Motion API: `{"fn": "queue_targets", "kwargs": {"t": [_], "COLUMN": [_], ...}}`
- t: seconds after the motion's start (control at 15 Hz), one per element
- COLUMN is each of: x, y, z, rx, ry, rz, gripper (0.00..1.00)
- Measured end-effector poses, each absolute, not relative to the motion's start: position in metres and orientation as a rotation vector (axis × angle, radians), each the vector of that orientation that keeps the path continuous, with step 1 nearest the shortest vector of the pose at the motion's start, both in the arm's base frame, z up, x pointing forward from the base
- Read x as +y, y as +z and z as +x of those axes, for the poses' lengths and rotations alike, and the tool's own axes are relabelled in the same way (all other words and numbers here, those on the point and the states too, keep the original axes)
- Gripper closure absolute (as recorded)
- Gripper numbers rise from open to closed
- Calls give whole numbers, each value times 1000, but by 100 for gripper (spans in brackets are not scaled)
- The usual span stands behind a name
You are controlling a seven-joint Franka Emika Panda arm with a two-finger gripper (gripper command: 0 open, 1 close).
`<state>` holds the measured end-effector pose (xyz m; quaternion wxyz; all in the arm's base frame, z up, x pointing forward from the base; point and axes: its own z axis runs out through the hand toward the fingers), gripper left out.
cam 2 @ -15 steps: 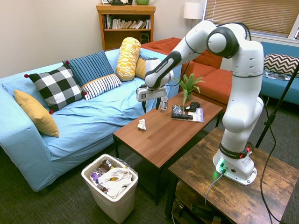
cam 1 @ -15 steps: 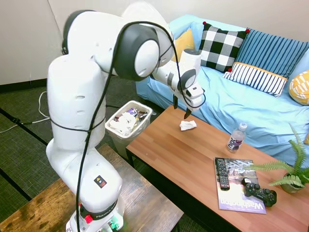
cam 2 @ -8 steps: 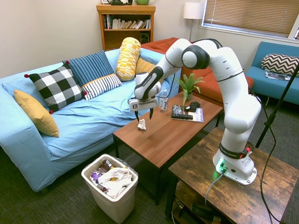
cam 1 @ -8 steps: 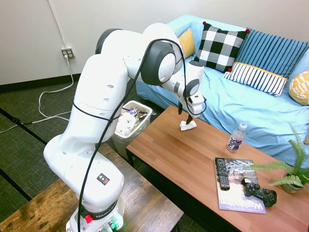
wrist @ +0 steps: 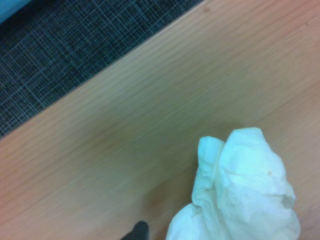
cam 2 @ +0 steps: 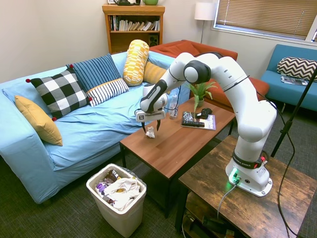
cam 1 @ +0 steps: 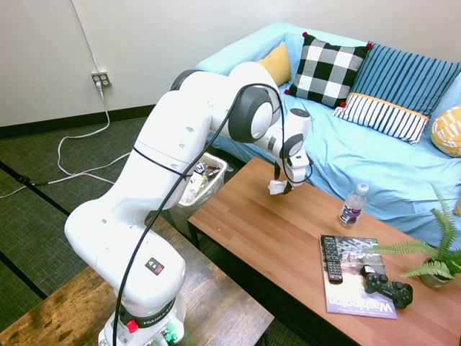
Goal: Throw the tissue in the trash bin
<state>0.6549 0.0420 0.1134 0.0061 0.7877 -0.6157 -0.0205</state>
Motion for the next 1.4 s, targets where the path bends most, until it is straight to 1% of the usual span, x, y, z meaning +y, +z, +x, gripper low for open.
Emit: {"fn": "queue_targets", "kwargs": {"t": [1.07,1.2,1.4], "x": [45,49,89], "y": [99,110,158], "z": [665,668,658], "rx": [-1934,-1919,-1814], "ry": [-87,-75,-16], "rz": [2467,2500,2623], "gripper": [100,100,100]}}
